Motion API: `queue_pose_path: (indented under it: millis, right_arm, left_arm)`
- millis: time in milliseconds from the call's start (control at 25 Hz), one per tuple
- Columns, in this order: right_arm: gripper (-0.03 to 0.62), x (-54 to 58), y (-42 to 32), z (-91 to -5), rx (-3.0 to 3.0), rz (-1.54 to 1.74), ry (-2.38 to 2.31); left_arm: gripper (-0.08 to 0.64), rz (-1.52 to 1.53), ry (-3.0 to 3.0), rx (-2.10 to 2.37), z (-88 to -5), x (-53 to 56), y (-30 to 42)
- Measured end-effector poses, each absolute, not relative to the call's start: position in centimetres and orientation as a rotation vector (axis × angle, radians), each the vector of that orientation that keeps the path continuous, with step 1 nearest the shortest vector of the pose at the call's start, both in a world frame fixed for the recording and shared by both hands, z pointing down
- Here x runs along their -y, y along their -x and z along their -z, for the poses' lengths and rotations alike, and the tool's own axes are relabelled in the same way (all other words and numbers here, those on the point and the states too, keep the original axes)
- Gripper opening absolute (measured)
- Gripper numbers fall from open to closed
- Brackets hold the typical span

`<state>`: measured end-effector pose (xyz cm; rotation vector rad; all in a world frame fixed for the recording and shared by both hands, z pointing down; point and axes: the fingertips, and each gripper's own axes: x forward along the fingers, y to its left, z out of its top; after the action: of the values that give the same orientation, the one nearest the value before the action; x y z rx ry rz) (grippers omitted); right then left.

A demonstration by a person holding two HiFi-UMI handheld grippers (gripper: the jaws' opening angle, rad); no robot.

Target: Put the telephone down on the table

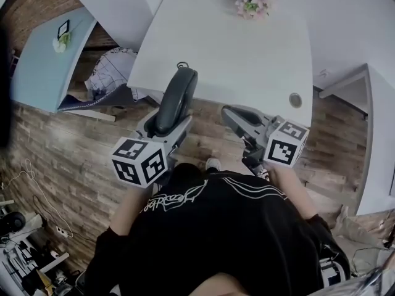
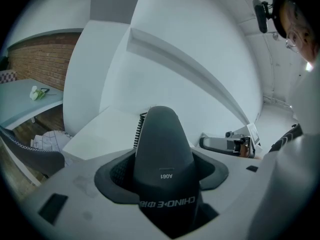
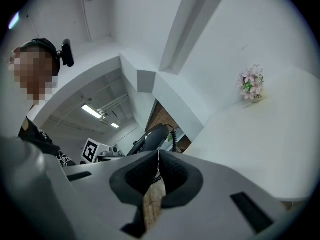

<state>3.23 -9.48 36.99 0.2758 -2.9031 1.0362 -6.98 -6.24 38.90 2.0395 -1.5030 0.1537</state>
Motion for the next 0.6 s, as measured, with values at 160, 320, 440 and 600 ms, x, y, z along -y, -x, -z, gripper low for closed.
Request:
queue_pose_path:
  millis: [160, 320, 440, 600]
  right_arm:
    - [0.04, 10.2, -2.9, -37.4, 2.892, -1.042, -0.282]
    - [0.04, 13.4, -0.9, -37.7, 2.879, -1.032, -0.304]
    - [0.04, 16.6, 1.0, -37.4, 2.886, -1.017, -0.336]
    - [0.04, 20.3, 3.2, -37.3, 2.878, -1.025, -0.379]
  left_arm:
    - [0.287, -0.161, -2.026, 1.502, -39.5, 6.8, 7.6]
    - [0.285, -0.168, -2.033, 1.489, -39.8, 10.2, 9.8]
    - [0.287, -0.184, -2.054, 1.479, -39.7, 13.5, 11.8]
    - [0.285, -0.198, -2.07, 1.461, -39.7, 18.0, 14.4]
